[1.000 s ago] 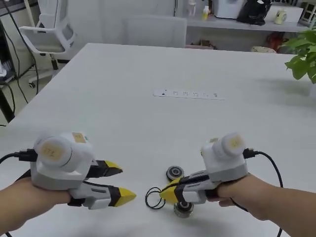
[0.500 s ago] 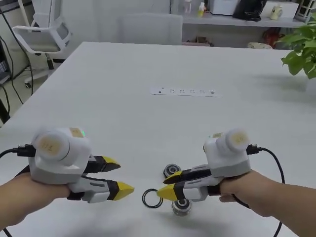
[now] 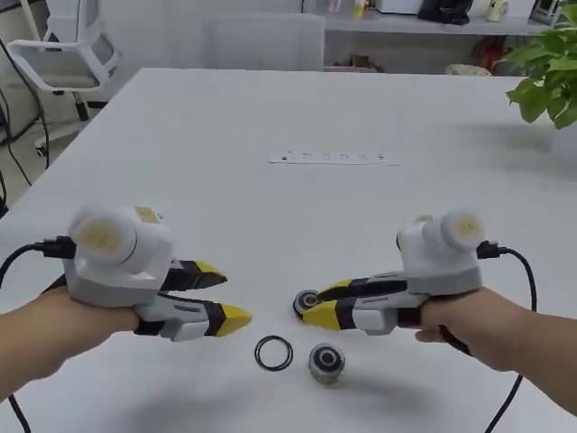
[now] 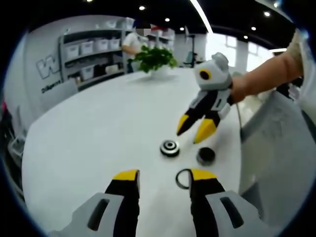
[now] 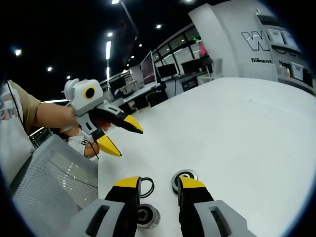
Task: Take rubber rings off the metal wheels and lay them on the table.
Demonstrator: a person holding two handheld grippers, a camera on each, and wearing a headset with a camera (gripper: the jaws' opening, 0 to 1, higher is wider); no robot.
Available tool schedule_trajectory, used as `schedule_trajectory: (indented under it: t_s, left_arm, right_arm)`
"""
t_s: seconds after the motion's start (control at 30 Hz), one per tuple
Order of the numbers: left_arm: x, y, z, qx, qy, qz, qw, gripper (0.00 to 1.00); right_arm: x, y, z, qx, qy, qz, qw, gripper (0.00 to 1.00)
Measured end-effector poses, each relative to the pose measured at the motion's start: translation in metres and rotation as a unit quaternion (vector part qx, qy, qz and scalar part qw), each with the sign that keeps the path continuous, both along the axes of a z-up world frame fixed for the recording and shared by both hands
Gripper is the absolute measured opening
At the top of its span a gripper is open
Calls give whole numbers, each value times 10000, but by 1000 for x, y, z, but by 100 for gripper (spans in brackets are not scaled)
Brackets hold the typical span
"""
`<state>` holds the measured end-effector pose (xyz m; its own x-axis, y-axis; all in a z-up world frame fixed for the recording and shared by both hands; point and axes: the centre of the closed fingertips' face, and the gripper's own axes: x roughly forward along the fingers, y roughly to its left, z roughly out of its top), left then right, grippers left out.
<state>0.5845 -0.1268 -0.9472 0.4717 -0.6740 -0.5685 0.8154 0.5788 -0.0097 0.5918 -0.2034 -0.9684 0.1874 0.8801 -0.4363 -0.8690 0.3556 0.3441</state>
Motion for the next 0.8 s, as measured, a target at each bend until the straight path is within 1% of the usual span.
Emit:
schedule_trajectory:
  t_s: [0.17, 0.27, 0.43, 0.5, 0.57, 0.8]
  left_arm:
    - [7, -11, 0, 8, -22, -76, 10000, 39]
    - [11, -15, -2, 26, -12, -99, 9999, 39]
    - [15, -23, -8, 44, 32, -139, 9999, 38]
    - [19, -25, -13, 57, 60, -178, 9998, 38]
    - [19, -30, -15, 78, 72, -218, 9997, 37]
    - [26, -39, -23, 118, 109, -292, 9994, 37]
  right_arm:
    - [11, -10, -1, -50, -123, -144, 9998, 29]
    - [12, -13, -3, -85, -180, -164, 9997, 28]
    - [15, -18, -10, -163, -223, -183, 9995, 29]
    - [15, -19, -14, -215, -248, -179, 9993, 29]
    - [16, -20, -17, -259, -282, -162, 9991, 29]
    - [19, -21, -24, -356, -336, -159, 9987, 29]
